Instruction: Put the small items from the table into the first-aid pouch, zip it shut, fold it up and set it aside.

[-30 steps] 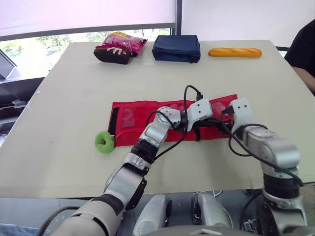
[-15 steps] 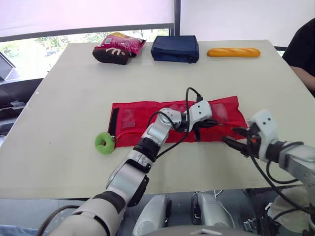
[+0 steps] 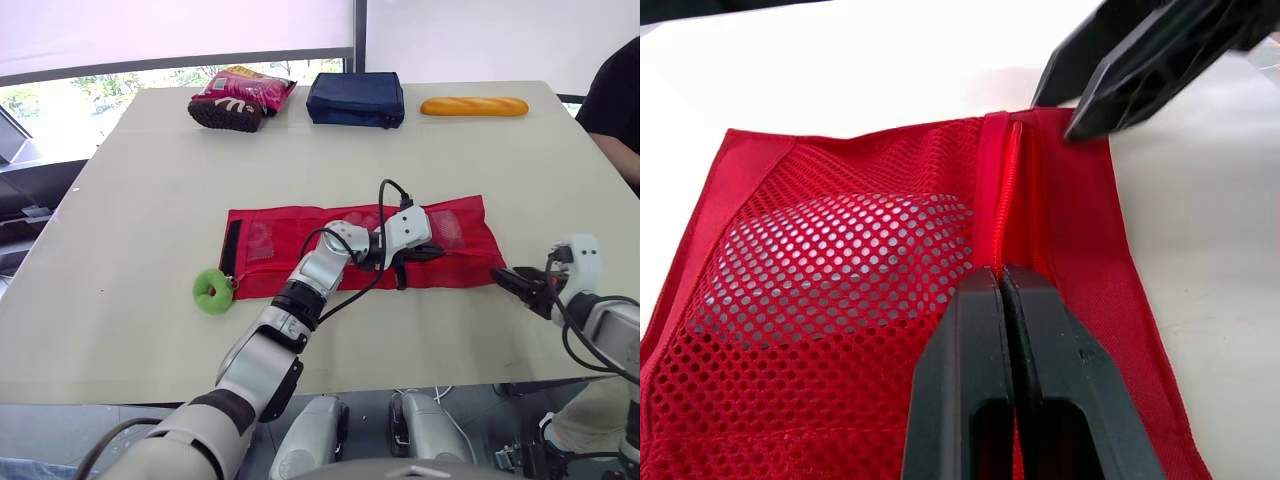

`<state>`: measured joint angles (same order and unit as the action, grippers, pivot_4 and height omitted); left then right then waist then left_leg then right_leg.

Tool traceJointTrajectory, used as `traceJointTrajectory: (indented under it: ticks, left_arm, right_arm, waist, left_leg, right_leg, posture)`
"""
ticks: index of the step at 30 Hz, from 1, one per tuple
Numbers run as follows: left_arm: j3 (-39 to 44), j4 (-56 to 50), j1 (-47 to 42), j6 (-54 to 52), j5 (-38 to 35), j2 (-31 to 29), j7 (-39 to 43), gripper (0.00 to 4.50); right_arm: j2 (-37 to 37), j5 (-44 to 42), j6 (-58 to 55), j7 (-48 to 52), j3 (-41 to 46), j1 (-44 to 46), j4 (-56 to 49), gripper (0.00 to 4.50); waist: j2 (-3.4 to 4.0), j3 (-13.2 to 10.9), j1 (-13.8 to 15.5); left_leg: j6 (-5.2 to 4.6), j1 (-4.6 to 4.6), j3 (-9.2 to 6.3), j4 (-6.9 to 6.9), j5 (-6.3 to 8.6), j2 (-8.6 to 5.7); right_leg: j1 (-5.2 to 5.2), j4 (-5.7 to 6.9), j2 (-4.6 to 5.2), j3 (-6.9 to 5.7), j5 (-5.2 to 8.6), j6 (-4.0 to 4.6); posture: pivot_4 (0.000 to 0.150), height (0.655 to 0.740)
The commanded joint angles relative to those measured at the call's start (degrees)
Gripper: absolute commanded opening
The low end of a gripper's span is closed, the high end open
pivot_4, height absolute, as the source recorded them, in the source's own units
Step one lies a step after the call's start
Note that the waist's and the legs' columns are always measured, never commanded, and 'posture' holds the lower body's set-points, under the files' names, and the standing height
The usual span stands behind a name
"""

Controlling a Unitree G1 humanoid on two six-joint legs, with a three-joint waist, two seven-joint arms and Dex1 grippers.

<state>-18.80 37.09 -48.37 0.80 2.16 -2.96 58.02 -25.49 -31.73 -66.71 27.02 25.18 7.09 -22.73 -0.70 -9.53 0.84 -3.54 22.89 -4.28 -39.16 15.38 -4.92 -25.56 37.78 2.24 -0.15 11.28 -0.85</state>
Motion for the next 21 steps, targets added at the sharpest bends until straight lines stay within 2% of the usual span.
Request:
traceJointTrajectory:
  ticks: [1,2,4,5,7,8,10,11,12,14,15,17,21]
  left_arm:
    - [0.1,-2.71,0.26,0.31,-1.02,0.07,0.62,0.0]
    - [0.48,-3.18,0.46,-0.18,-1.69,-0.14,1.31,0.0]
    - [1.22,-4.45,0.91,-0.93,-2.23,-0.71,1.17,0.64]
    - [1.36,-5.05,1.13,-1.16,-2.28,-1.12,1.1,0.82]
    - [2.5,-8.85,2.73,-1.76,-5.22,-2.15,3.43,1.73]
    - [3.09,-10.57,3.44,-2.15,-6.52,-2.56,4.06,2.16]
    - [4.38,-16.28,5.8,-3.65,-10.7,-4.62,7.74,2.48]
    - [5.37,-19.69,7.15,-5.67,-13.03,-6.44,9.72,3.17]
    - [6.62,-23.5,8.75,-8.18,-15.66,-8.76,11.69,3.34]
    - [8.97,-29.58,11.37,-12.84,-19.91,-13.09,13.76,4.21]
    - [10.11,-32.29,12.72,-14.75,-21.58,-15.59,14.56,4.43]
    - [11.77,-36.48,15.02,-17.25,-24.02,-19.59,15.76,4.43]
    - [18.63,-45.17,22.09,-22.88,-29.74,-29.82,17.51,4.43]
  right_arm:
    - [0.89,-1.81,1.67,-0.87,0.07,0.9,-0.62,2.46]
    - [1.45,-2.41,1.65,-1.28,0.43,1.27,-0.71,2.26]
    - [1.7,-3.21,1.75,-1.49,0.87,1.47,-0.84,1.18]
    - [1.64,-3.47,1.82,-1.58,0.92,1.37,-0.92,0.87]
    - [1.57,-4.32,2.02,-1.81,1.77,1.08,-1.0,0.03]
    - [1.6,-4.74,2.06,-2.08,2.2,0.94,-1.05,0.0]
    - [1.27,-5.54,2.21,-2.24,3.35,0.42,-0.88,0.0]
    - [0.84,-5.51,2.27,-2.43,4.22,-0.03,-0.56,0.0]
    - [0.21,-5.64,2.44,-2.43,5.05,-0.86,-0.41,0.0]
    - [-1.27,-5.44,3.15,-2.35,6.17,-2.75,-0.29,0.0]
    - [-2.43,-4.8,3.85,-2.24,6.53,-3.9,0.16,0.0]
    - [-4.84,-3.45,5.44,-1.65,6.68,-6.08,1.06,0.0]
    - [-13.46,5.77,14.88,-0.81,5.44,-11.01,8.6,0.0]
  waist:
    - [0.0,0.0,-0.01]
    - [0.0,0.0,0.0]
    - [0.01,0.01,-0.01]
    - [0.01,0.01,-0.02]
    - [0.01,0.0,-0.03]
    - [0.02,0.01,-0.03]
    - [0.03,0.0,-0.08]
    - [0.04,0.01,-0.09]
    - [0.05,0.01,-0.1]
    - [0.09,0.03,-0.11]
    - [0.11,0.03,-0.08]
    - [0.13,0.04,0.05]
    - [0.2,0.06,0.24]
  left_leg:
    - [0.0,0.0,0.0,0.0,0.0,-0.01]
    - [0.0,0.0,0.0,0.0,0.0,-0.01]
    - [0.0,0.0,0.0,0.0,0.0,-0.01]
    - [0.0,0.0,0.0,0.0,0.0,-0.01]
    - [0.0,0.0,0.0,0.0,0.0,0.0]
    - [0.0,0.0,0.0,0.0,0.0,0.0]
    - [0.0,0.0,0.0,0.01,0.0,0.0]
    - [0.0,0.01,0.0,0.02,0.0,0.01]
    - [0.0,0.0,0.0,0.02,0.0,0.02]
    - [0.01,0.0,0.0,0.04,0.0,0.02]
    - [0.01,0.0,0.0,0.05,0.0,0.03]
    - [0.01,0.0,0.0,0.05,-0.01,0.03]
    - [-0.05,-0.02,0.02,0.03,0.03,-0.02]
  right_leg:
    - [0.0,0.0,0.01,0.0,0.0,0.0]
    - [0.0,-0.01,0.01,0.0,0.0,0.0]
    - [0.0,0.0,0.0,0.0,0.0,0.0]
    - [-0.01,0.0,0.0,0.0,0.0,0.0]
    - [-0.01,0.0,0.0,0.0,0.0,0.0]
    - [-0.01,0.0,0.0,0.0,0.0,0.0]
    - [-0.02,0.0,0.0,0.01,0.0,0.0]
    - [-0.02,0.0,0.0,0.01,0.0,0.01]
    - [-0.02,0.0,0.0,0.01,0.0,0.01]
    - [-0.04,0.0,0.0,0.02,0.01,0.02]
    - [-0.04,0.0,-0.01,0.01,0.01,0.02]
    - [-0.04,-0.01,0.0,0.02,0.01,0.02]
    - [0.06,-0.11,0.03,0.0,0.01,0.01]
  posture:
    - [0.15,0.7395]
    - [0.15,0.7395]
    - [0.15,0.7395]
    - [0.15,0.7395]
    - [0.15,0.7395]
    - [0.15,0.7395]
    - [0.15,0.7395]
    - [0.15,0.7395]
    - [0.15,0.7395]
    - [0.15,0.7395]
    - [0.15,0.7395]
    - [0.15,0.7395]
    - [0.15,0.7395]
